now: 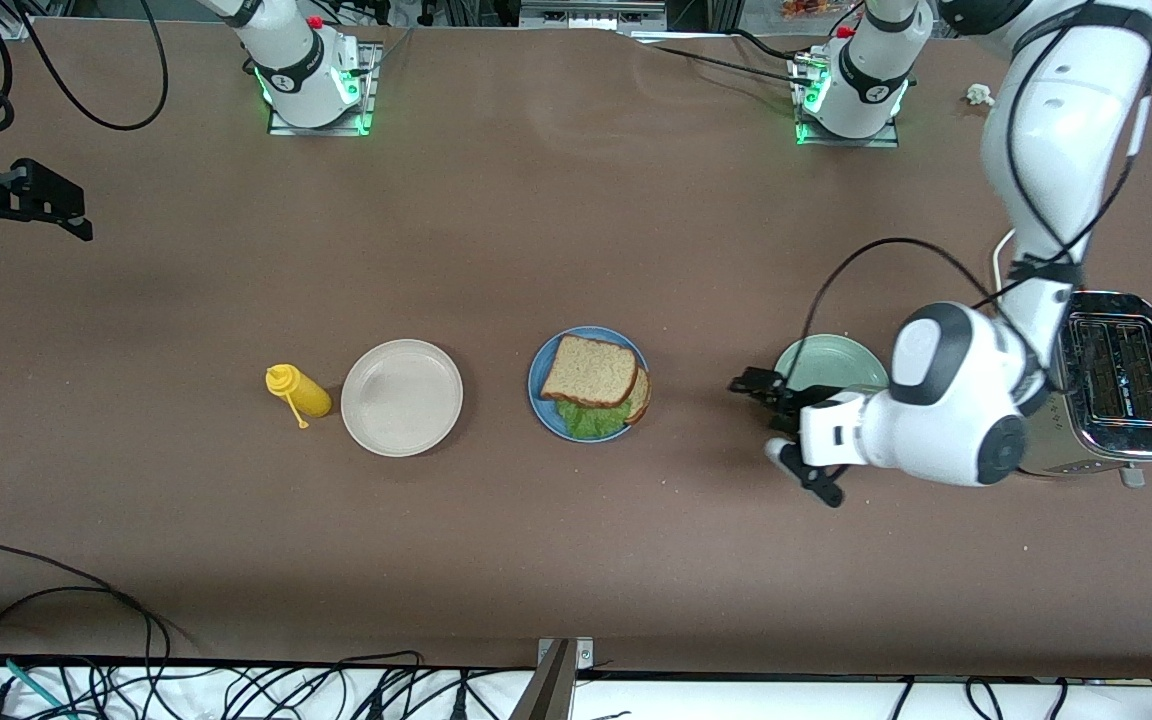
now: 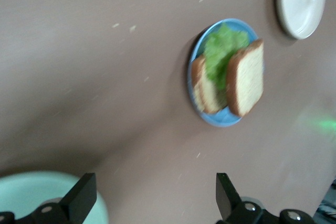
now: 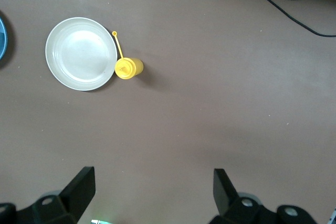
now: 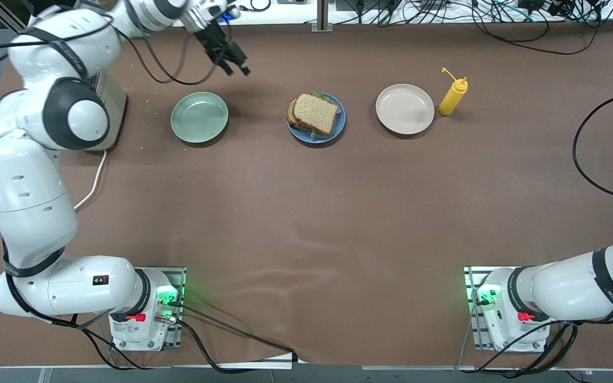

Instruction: Make sandwich in blue plate with both arms

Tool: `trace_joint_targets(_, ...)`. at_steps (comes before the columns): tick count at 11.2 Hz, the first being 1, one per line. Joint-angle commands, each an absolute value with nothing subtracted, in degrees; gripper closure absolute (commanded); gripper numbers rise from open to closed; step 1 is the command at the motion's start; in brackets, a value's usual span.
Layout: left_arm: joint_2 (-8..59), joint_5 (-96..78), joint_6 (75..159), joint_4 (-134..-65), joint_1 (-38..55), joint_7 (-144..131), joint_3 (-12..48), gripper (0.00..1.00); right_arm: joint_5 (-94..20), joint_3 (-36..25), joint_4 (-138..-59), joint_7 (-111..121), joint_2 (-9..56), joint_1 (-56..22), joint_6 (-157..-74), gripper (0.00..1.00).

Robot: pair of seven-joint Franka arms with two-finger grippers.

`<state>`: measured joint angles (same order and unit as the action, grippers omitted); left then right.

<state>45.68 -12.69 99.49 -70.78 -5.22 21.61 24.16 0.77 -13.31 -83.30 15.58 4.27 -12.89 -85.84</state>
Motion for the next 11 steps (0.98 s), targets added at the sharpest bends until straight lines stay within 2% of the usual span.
trace_joint_targets(1,33.2,-0.2,89.7,-73.2,-5.5,16.4,22.5,0.0,0.1,-14.5,-81.7,16.2,5.3,-12.5,-85.3,0.0)
trace_joint_targets(3,26.4,1.9,82.2,-73.1,-6.4,8.8,22.3,0.0,0.1,-14.5,-81.7,16.1,5.3,-12.5,-85.3,0.0)
trace_joint_targets(5,18.7,1.8,82.0,-76.0,-2.7,8.4,15.5,0.0,0.1,-14.5,-81.7,15.4,5.2,-12.6,-85.3,0.0)
trace_joint_targets(6,15.3,1.3,82.4,-78.0,0.1,8.4,9.9,0.0,0.1,-14.4,-81.7,15.1,5.2,-12.7,-85.3,0.0)
trace_joint_targets(8,7.1,-1.7,85.8,-86.0,5.2,8.4,2.4,0.0,0.0,-14.3,-81.7,13.6,5.2,-12.7,-85.1,0.0)
trace_joint_targets(10,-0.4,-1.3,91.7,-95.6,5.1,8.3,1.1,0.0,-0.7,-14.1,-81.7,6.6,5.2,-13.2,-84.5,0.0)
trace_joint_targets(11,-1.4,-1.3,91.9,-96.3,4.4,8.3,0.9,0.0,-0.6,-14.0,-81.7,6.3,5.2,-13.3,-84.2,0.0)
